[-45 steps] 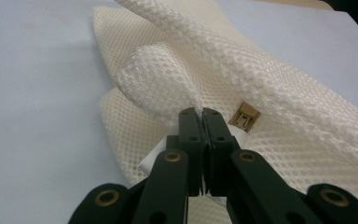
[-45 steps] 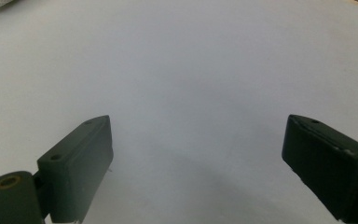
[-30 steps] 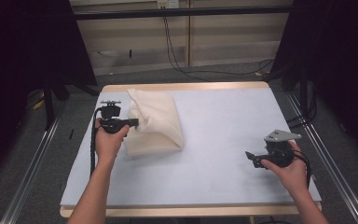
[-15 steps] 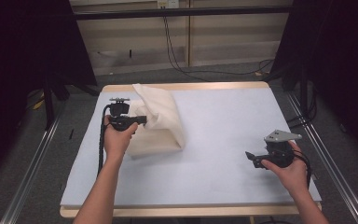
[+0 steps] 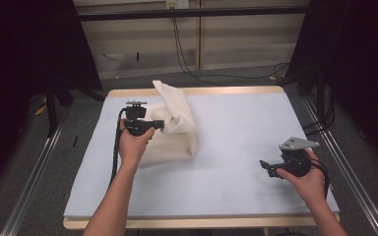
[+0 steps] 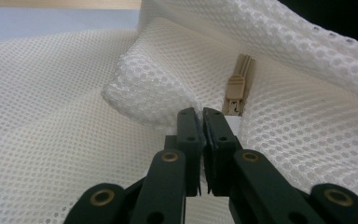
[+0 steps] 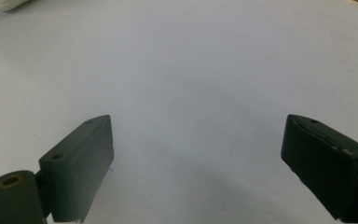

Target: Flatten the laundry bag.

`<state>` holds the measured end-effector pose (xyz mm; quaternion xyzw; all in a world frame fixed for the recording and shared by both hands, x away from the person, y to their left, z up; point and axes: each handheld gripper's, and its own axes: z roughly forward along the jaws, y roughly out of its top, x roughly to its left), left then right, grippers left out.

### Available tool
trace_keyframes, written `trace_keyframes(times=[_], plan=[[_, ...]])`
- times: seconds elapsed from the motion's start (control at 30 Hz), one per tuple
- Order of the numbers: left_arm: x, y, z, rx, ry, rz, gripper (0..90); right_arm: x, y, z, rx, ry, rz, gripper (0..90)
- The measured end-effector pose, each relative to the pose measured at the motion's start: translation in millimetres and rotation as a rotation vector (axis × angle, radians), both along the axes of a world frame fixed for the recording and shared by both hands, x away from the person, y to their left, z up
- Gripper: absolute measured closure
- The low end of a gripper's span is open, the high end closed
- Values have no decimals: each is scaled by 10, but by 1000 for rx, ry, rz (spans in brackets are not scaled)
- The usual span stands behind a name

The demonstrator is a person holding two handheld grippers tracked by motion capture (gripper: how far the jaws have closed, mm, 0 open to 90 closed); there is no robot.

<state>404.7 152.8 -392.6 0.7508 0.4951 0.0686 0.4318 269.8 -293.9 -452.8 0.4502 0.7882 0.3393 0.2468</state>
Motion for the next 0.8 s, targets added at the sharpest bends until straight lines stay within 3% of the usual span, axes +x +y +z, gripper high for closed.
trace_keyframes(times=[0.53,0.73,0.8], plan=[[21,-288,52,-17,0,-76,822,-11,-9,-11,6,7,-3,90],[19,-313,40,-5,-2,-91,755,-23,-22,-4,5,3,0,90],[16,-314,42,-2,-20,-76,685,-27,-22,-6,8,8,-4,90]])
